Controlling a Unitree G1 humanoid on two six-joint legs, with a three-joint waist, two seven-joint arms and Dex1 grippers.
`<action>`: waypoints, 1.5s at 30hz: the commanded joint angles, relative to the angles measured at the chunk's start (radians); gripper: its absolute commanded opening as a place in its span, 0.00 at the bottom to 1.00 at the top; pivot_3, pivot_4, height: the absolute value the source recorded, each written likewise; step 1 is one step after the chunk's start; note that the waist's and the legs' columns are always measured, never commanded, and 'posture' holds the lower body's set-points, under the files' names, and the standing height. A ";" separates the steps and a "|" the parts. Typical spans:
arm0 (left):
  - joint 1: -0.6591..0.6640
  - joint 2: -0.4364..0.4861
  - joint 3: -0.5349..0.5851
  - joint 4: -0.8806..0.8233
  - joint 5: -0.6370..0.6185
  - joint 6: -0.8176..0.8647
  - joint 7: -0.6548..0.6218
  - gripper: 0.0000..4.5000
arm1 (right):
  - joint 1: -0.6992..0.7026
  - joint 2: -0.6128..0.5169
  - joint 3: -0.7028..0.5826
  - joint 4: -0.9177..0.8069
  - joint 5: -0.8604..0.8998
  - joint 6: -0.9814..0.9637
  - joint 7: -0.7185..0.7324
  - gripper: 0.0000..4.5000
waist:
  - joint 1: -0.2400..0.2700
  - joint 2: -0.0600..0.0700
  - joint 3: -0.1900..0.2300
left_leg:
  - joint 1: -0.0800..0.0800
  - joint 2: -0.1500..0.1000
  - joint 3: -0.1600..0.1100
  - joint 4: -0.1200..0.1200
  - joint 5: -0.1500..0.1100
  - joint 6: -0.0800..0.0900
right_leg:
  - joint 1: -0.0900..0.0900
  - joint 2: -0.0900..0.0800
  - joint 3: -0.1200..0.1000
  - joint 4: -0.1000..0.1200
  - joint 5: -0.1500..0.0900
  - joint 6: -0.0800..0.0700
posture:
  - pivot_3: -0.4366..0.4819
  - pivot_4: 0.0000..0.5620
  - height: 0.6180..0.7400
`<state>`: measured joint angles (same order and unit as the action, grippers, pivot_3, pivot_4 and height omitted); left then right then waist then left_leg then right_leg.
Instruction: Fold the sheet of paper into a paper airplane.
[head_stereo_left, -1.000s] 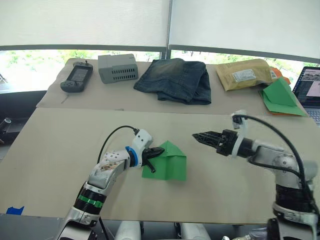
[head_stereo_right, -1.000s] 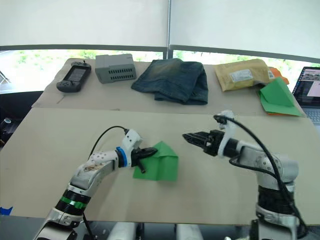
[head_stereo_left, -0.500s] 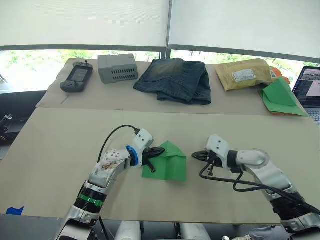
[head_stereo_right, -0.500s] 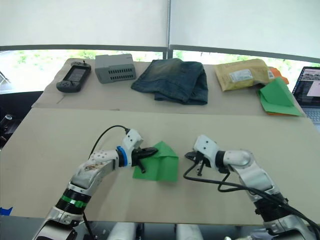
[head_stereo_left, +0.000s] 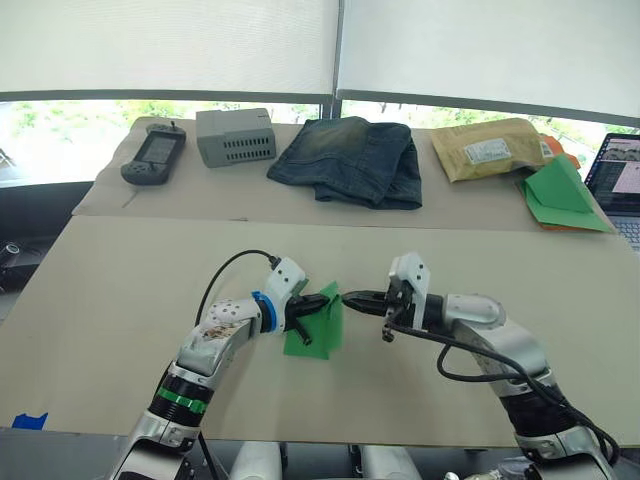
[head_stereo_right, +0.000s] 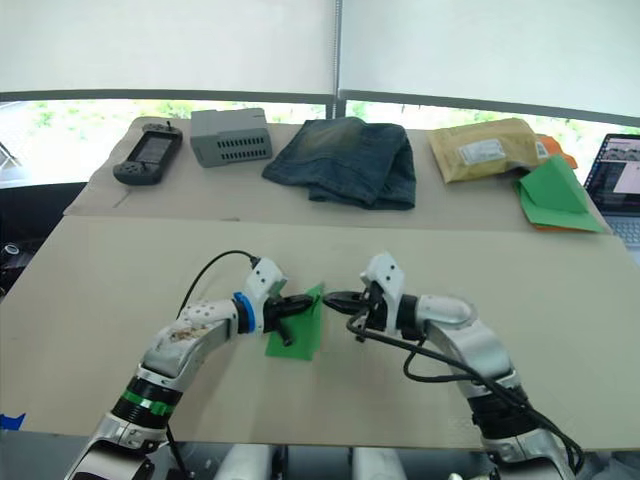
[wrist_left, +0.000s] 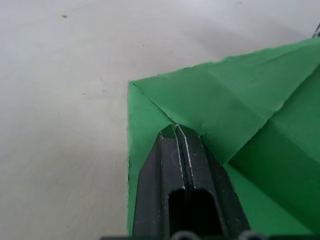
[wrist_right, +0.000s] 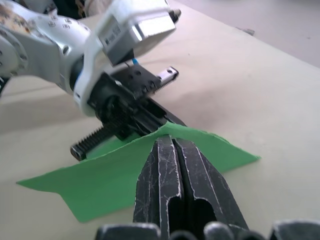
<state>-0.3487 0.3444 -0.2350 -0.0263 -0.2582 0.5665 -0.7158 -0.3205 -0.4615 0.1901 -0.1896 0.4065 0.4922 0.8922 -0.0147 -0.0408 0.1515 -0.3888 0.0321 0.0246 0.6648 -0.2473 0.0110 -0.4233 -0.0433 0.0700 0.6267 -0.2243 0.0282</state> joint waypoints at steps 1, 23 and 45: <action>0.011 0.004 -0.010 0.002 0.017 0.008 0.005 0.00 | -0.021 0.013 0.043 0.007 -0.031 0.010 -0.010 0.00 | 0.000 0.000 0.000 | 0.000 0.000 0.000 0.000 0.000 0.000 | 0.000 0.000 0.000 0.000 0.001 -0.002 | 0.48 0.27 1.00; 0.030 0.045 0.057 -0.068 -0.011 0.064 0.024 0.00 | -0.084 0.101 0.147 0.240 -0.198 -0.075 -0.004 0.00 | -0.026 0.000 0.000 | 0.002 0.000 0.000 0.000 0.000 0.000 | 0.000 0.001 0.000 0.003 0.002 -0.004 | 0.48 0.27 1.00; -0.002 0.150 0.109 -0.195 -0.129 0.182 -0.034 0.00 | -0.100 0.091 0.187 0.309 -0.282 -0.056 -0.022 0.00 | -0.033 0.000 0.000 | 0.006 0.001 0.000 0.000 0.001 -0.001 | 0.002 0.002 0.001 0.005 0.002 -0.003 | 0.48 0.27 1.00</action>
<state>-0.3580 0.4788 -0.1153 -0.2247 -0.4118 0.7472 -0.7559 -0.4330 -0.3601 0.3612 0.0825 0.1695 0.4014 0.8878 -0.0477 -0.0409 0.1514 -0.3824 0.0334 0.0248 0.6648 -0.2464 0.0106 -0.4212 -0.0410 0.0711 0.6315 -0.2228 0.0254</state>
